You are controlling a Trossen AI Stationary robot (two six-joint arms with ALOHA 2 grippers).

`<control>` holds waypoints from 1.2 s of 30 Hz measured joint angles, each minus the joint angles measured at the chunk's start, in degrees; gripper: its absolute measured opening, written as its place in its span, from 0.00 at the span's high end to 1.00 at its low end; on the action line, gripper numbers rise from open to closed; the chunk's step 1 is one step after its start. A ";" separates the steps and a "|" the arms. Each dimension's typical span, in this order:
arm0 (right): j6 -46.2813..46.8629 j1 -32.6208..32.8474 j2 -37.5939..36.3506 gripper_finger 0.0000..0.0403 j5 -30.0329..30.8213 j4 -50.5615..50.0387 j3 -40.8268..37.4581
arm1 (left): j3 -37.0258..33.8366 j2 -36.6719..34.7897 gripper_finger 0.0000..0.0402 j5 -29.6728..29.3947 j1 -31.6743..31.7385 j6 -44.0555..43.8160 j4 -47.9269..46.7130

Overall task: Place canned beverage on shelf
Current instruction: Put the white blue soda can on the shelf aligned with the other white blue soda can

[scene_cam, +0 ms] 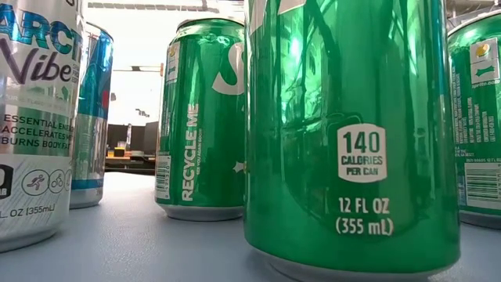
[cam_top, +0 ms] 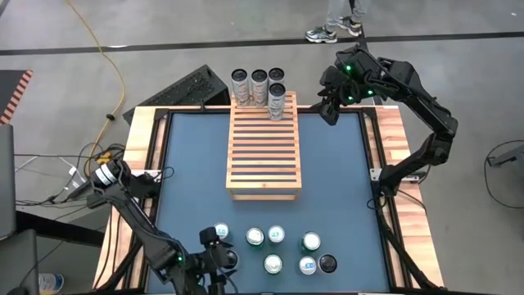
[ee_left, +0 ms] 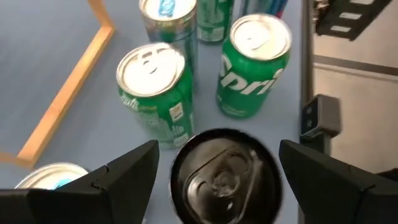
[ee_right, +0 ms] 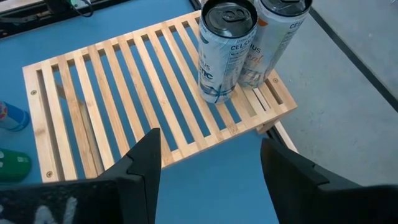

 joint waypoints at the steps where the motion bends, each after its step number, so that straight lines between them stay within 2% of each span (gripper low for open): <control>1: 0.16 0.00 0.00 0.45 -0.02 0.00 0.00 | 0.00 0.34 0.21 -0.21 -0.10 -0.61 -0.36; 20: 0.70 0.02 0.02 0.45 -0.02 -1.27 0.00 | 0.00 1.55 0.21 -2.45 -1.36 -4.96 -2.62; 29: 0.66 0.00 0.00 0.45 -0.02 -1.22 0.00 | 0.01 2.55 0.21 -4.20 -1.82 -5.59 0.15; 36: 0.68 0.00 0.01 0.45 -0.02 -1.27 0.00 | -0.02 3.71 0.28 -5.80 -2.08 -7.21 1.11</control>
